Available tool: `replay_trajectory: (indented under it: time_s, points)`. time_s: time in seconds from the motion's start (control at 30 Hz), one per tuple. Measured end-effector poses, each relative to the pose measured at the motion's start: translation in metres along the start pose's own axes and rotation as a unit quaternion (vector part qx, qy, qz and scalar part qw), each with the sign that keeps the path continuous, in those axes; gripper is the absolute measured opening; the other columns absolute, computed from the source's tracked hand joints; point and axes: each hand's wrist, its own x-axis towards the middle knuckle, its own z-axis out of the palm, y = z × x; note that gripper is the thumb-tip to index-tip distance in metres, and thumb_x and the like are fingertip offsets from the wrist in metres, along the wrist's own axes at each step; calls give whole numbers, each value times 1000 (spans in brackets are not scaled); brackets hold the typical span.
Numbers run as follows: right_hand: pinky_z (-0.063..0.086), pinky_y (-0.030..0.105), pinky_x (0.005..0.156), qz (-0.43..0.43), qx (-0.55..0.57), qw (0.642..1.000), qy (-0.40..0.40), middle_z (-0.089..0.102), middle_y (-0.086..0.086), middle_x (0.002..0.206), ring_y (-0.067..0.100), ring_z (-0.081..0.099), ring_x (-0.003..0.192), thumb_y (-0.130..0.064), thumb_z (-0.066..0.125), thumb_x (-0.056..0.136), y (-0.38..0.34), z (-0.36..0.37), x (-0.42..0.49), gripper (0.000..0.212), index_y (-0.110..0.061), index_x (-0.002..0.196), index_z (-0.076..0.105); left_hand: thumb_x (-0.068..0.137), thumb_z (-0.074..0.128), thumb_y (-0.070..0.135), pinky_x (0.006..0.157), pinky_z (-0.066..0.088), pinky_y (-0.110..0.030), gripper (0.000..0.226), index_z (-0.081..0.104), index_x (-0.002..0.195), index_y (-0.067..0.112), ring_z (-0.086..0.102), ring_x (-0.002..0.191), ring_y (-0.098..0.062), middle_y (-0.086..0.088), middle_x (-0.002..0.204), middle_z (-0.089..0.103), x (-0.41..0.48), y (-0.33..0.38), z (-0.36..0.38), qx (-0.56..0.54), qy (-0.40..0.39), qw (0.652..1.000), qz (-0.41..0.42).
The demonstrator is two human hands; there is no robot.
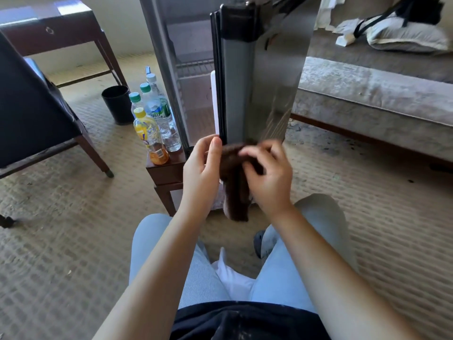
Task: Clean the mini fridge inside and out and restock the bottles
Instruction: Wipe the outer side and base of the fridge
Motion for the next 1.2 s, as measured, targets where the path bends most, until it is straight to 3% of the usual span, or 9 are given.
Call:
replay_trajectory:
  time_s: [0.1,0.17,0.37,0.53,0.7,0.87,1.0,1.13,1.2]
  points:
    - [40,11,83,119,-15,980,-159,60,4,96,21,62,89,3,67,76,37,22,-55,23,-15,88,73,93,56,40,85,47,-13,31,58,118,21,60,96,7,8,108,65,9,1,-5,27,9,999,-24]
    - [41,17,78,167,-23,964,-204,60,2,94,24,64,88,6,65,74,49,26,-69,27,-16,87,74,90,63,34,86,49,-15,36,55,122,20,61,101,0,6,113,64,17,0,-11,55,5,998,-27]
    - [46,21,82,66,44,997,-19,63,7,95,16,61,90,7,61,70,4,4,43,29,-10,91,72,89,65,32,70,42,-2,32,54,118,28,58,80,13,20,92,61,39,23,-21,116,15,993,23]
    - [48,27,81,2,55,985,166,65,5,91,19,60,88,1,64,72,-25,-1,124,18,-7,88,69,84,68,41,77,52,-20,32,53,111,31,60,89,2,10,104,60,58,54,-20,130,76,982,111]
    - [48,45,95,74,117,986,95,65,12,113,26,60,108,4,58,86,-27,53,53,26,0,109,69,76,70,52,81,53,-33,40,58,100,23,63,87,-6,5,100,64,74,54,-21,156,130,975,86]
    - [19,44,119,36,77,995,-60,15,2,158,25,13,148,-37,35,101,-41,89,2,60,-11,152,15,77,75,41,75,53,-19,35,60,99,19,64,83,-3,9,94,66,89,58,-35,137,97,985,44]
    - [15,41,120,39,93,994,-45,10,-2,159,21,6,149,-36,26,104,-39,96,29,56,-15,152,7,78,75,38,64,47,-9,33,60,99,17,62,80,1,8,94,66,93,57,-37,133,93,986,40]
    - [9,21,119,70,121,990,-15,12,-8,157,13,7,148,-20,35,100,-8,89,90,56,-17,150,11,79,74,39,69,50,-18,34,58,102,19,60,81,1,11,95,63,101,55,-43,132,74,988,28]
    - [16,33,121,140,128,982,10,15,-4,159,16,13,148,-23,36,100,23,89,122,57,-18,152,14,77,74,42,69,50,-18,37,57,101,20,60,82,-1,13,94,62,107,54,-43,139,76,987,30]
